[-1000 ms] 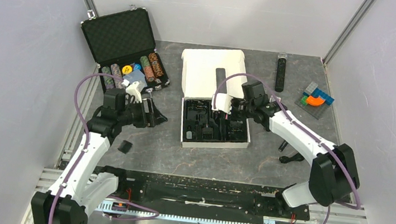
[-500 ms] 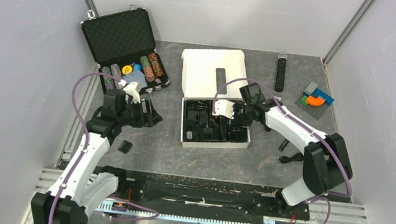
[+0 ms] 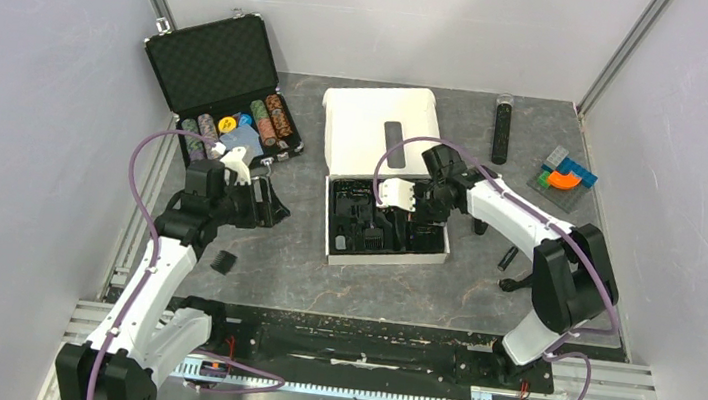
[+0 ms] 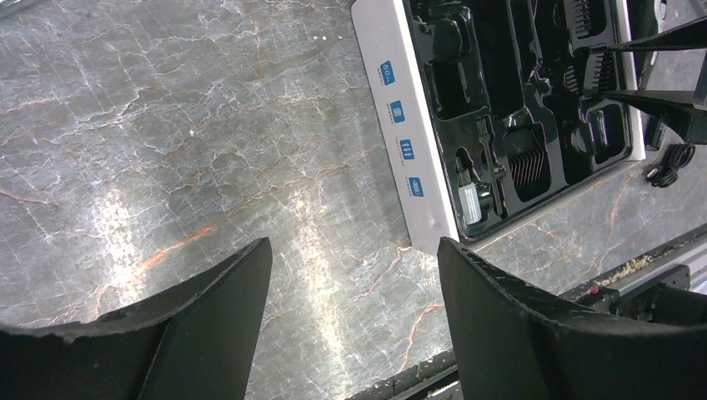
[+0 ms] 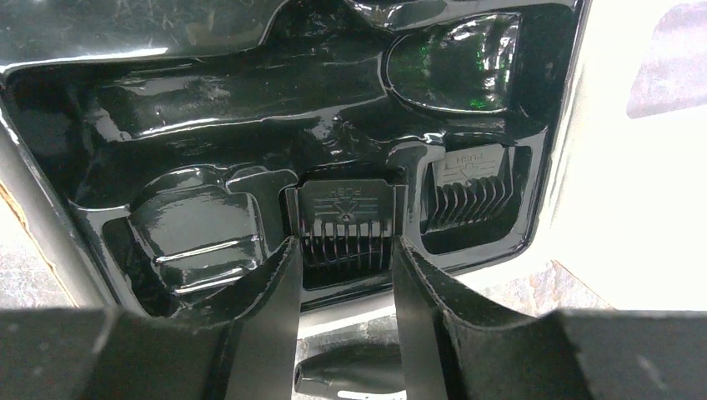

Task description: Sort the hair-cutting tools

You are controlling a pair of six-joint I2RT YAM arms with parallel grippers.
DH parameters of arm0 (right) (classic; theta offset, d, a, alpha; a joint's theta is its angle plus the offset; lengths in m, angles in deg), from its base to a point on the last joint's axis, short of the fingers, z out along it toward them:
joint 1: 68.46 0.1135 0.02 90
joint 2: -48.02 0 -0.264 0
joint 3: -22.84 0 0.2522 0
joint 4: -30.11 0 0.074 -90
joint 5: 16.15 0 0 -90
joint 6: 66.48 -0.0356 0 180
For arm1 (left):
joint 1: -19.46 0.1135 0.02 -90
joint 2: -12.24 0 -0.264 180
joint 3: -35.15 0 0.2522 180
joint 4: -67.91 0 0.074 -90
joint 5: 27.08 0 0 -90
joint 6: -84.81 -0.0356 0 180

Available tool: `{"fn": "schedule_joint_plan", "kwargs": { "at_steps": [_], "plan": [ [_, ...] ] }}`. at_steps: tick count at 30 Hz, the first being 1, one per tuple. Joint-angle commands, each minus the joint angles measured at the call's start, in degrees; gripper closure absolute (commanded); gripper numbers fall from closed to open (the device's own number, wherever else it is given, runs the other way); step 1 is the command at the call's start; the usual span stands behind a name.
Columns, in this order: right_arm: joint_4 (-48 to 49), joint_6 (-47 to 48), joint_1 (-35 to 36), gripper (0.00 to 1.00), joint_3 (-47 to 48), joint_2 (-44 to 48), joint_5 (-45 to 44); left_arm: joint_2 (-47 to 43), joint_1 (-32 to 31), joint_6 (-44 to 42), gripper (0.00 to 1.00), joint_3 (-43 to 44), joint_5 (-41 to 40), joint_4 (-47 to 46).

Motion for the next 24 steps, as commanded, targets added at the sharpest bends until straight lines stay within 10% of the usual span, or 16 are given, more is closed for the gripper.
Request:
{"fn": "schedule_joint_plan", "kwargs": {
  "at_steps": [1,5,17,24],
  "plan": [
    [-2.18,1.99,-0.38,0.55,2.84,-0.27,0.71,-0.25,-0.15,-2.72,0.2,-0.4,-0.74,-0.39],
    [-2.18,1.94,-0.36,0.38,2.97,1.54,2.23,0.01,-0.15,-2.49,0.2,-0.49,-0.32,-0.77],
    [-1.26,-2.25,-0.37,0.34,4.05,7.6,3.82,-0.05,-0.21,-1.58,0.2,-0.97,1.09,-1.8],
    [14.88,-26.17,-0.4,0.43,-1.02,16.17,4.27,-0.48,-0.16,-0.72,0.2,-1.3,1.94,-2.56]
  ]
}}
